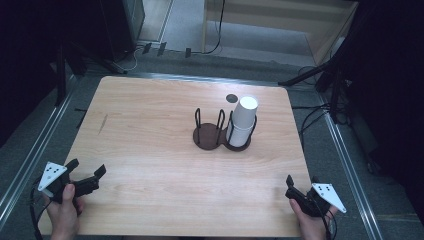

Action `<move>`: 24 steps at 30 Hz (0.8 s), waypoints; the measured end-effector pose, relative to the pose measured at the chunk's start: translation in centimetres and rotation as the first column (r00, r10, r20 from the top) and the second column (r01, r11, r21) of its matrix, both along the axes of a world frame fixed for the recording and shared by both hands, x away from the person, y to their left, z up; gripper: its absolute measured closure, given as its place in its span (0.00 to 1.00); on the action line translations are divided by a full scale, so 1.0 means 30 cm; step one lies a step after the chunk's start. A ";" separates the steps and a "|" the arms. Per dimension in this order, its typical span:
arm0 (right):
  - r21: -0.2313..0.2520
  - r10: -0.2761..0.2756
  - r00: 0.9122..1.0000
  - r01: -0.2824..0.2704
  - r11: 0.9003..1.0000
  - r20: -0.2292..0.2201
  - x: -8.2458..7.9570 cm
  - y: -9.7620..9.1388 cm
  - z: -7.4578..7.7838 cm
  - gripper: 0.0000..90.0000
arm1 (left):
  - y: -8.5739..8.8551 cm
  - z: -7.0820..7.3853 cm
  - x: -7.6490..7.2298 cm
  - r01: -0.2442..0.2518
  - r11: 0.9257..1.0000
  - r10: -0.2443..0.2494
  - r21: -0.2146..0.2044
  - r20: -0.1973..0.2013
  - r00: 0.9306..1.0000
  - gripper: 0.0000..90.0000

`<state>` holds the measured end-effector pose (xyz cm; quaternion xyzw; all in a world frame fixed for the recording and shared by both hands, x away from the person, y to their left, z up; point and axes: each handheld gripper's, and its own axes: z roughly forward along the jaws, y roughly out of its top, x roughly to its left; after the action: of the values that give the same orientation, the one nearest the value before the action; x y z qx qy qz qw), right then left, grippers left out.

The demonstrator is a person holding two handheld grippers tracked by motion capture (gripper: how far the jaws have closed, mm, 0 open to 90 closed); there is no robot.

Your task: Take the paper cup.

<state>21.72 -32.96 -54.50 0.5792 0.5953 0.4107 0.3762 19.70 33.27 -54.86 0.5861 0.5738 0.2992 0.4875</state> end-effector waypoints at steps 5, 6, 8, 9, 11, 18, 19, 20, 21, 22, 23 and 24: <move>-0.015 -0.026 1.000 0.025 1.000 -0.017 0.008 0.006 0.002 0.15 | 0.000 -0.001 0.000 0.011 1.000 -0.011 0.001 -0.008 1.000 0.00; -0.011 -0.029 0.999 0.029 1.000 -0.017 0.008 0.005 0.003 0.15 | 0.001 -0.002 0.003 0.012 1.000 -0.012 -0.004 -0.015 1.000 0.00; 0.013 -0.032 0.999 0.032 0.999 -0.023 0.008 0.002 0.010 0.15 | 0.000 -0.004 0.011 0.013 1.000 -0.013 -0.006 -0.025 1.000 0.00; 0.016 -0.026 0.999 0.026 1.000 -0.023 0.009 0.000 0.012 0.15 | -0.004 -0.006 0.015 0.012 1.000 -0.012 -0.005 -0.029 0.999 0.00; 0.014 -0.018 1.000 0.018 1.000 -0.021 0.011 0.006 0.017 0.15 | -0.016 -0.009 0.020 0.005 1.000 -0.004 0.018 -0.037 0.999 0.00; 0.028 0.005 1.000 -0.004 1.000 -0.014 0.033 0.049 0.057 0.15 | -0.019 -0.009 0.015 -0.031 0.998 0.032 0.045 -0.021 0.999 0.00; 0.028 0.005 1.000 -0.004 1.000 -0.014 0.033 0.049 0.057 0.15 | -0.019 -0.009 0.015 -0.031 0.998 0.032 0.045 -0.021 0.999 0.00; 0.041 0.014 1.000 -0.013 0.999 -0.016 0.042 0.059 0.073 0.15 | -0.017 -0.009 0.014 -0.023 0.999 0.024 0.036 -0.015 1.000 0.00; 0.045 0.015 1.000 -0.014 0.999 -0.017 0.045 0.062 0.078 0.15 | -0.014 -0.009 0.013 -0.019 0.999 0.020 0.029 -0.013 1.000 0.00; 0.045 0.015 1.000 -0.014 0.999 -0.017 0.047 0.065 0.084 0.15 | -0.012 -0.009 0.011 -0.014 1.000 0.014 0.021 -0.010 1.000 0.00; 0.043 0.023 1.000 -0.022 0.999 -0.013 0.051 0.066 0.092 0.15 | -0.011 -0.009 0.011 -0.009 1.000 0.009 0.019 -0.008 1.000 0.00; 0.053 0.024 1.000 -0.024 0.998 -0.011 0.053 0.069 0.101 0.15 | -0.010 -0.009 0.010 -0.006 1.000 0.006 0.016 -0.007 1.000 0.00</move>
<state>23.31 -30.88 -51.47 0.5840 0.5933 0.4275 0.3525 20.00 32.96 -55.13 0.5893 0.5749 0.3031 0.4800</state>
